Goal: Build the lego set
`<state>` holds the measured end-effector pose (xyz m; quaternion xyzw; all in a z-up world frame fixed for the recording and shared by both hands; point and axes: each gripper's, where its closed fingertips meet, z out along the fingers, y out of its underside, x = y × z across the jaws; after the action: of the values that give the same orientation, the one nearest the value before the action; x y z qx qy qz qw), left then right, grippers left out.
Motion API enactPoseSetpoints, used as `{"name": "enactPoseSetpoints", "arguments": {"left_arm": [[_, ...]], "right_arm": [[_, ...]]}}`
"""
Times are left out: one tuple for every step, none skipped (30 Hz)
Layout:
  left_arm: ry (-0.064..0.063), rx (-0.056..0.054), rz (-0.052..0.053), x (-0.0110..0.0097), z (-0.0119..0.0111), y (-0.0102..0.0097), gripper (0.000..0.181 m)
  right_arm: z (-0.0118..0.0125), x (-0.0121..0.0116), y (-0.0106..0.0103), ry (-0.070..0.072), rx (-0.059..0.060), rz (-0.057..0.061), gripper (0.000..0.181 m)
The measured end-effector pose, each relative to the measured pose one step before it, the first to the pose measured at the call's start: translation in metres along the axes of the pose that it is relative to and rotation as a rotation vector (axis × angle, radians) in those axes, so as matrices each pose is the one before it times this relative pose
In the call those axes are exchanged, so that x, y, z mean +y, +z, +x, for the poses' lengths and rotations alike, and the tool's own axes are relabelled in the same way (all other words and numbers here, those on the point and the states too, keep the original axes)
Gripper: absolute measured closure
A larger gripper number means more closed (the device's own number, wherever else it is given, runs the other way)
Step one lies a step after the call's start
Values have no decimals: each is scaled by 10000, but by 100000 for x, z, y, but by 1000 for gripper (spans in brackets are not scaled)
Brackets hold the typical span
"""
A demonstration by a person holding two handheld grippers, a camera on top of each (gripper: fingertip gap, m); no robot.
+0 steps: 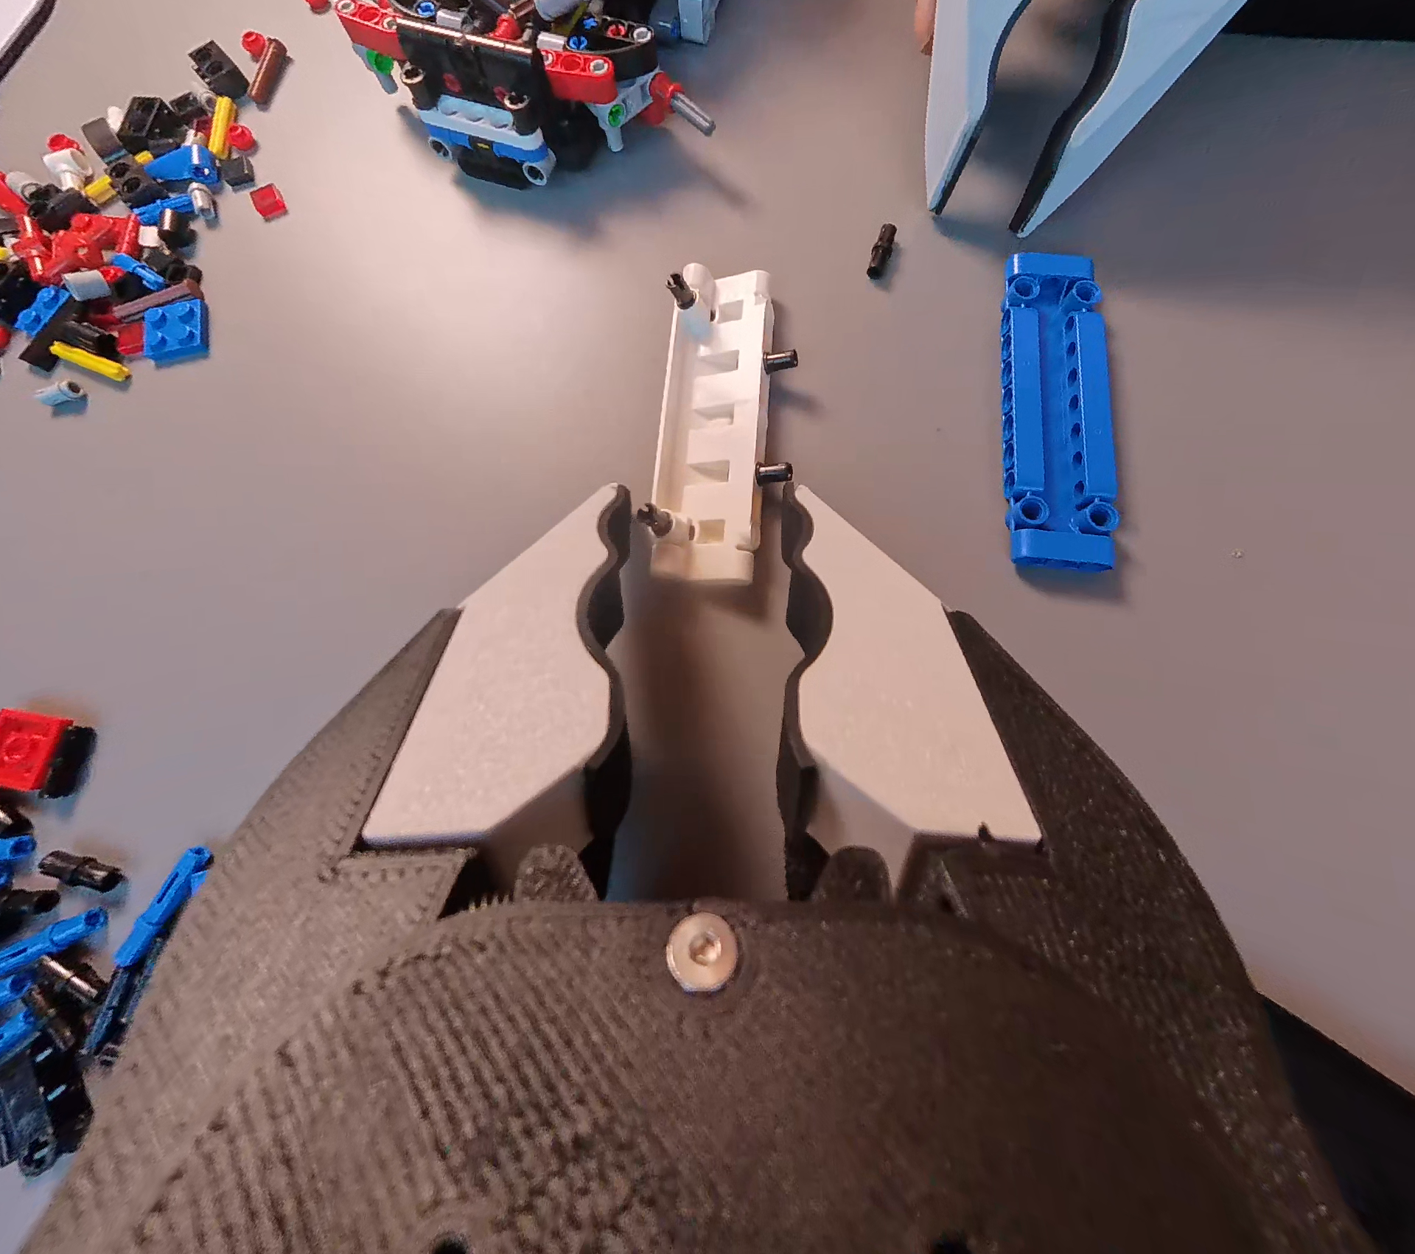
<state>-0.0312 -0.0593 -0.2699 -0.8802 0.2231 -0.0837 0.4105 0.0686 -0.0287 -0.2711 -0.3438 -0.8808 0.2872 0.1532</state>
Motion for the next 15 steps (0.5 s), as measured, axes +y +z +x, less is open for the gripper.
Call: {"name": "enactPoseSetpoints", "arguments": {"left_arm": [[-15,11,5,2,-18,10,144],[-6,-5,6,3,-16,-9,143],[0,-16,7,-4,-18,-2,143],[15,-32,10,-1,-33,-10,143],[34,-22,13,0,-5,-15,144],[34,-12,14,-10,14,-5,144],[25,10,11,-4,24,7,144],[18,32,10,-3,41,-7,145],[13,24,14,-6,25,-7,146],[16,17,9,-3,26,9,146],[26,7,2,-7,40,-12,147],[44,-10,3,3,32,-12,147],[71,6,3,-8,84,-3,149],[91,1,4,-15,89,-15,152],[77,-36,5,-12,34,-5,153]], "right_arm": [[-80,-200,151,-60,-46,-36,163],[65,-164,128,-70,21,-44,163],[254,-74,61,-44,104,-65,163],[286,41,3,9,81,-77,163],[343,61,-25,47,81,-43,163],[434,-21,22,69,127,18,163],[389,-130,114,73,94,66,164],[236,-131,260,64,15,34,164],[140,-321,270,81,-25,113,166],[126,-269,246,12,18,37,168],[41,-59,136,-133,16,-94,170],[-39,48,-44,-225,-11,-124,172],[-35,339,-246,-170,-60,-212,174],[-45,554,-382,0,-103,-214,176],[-55,622,-409,125,-116,-153,178]]}}
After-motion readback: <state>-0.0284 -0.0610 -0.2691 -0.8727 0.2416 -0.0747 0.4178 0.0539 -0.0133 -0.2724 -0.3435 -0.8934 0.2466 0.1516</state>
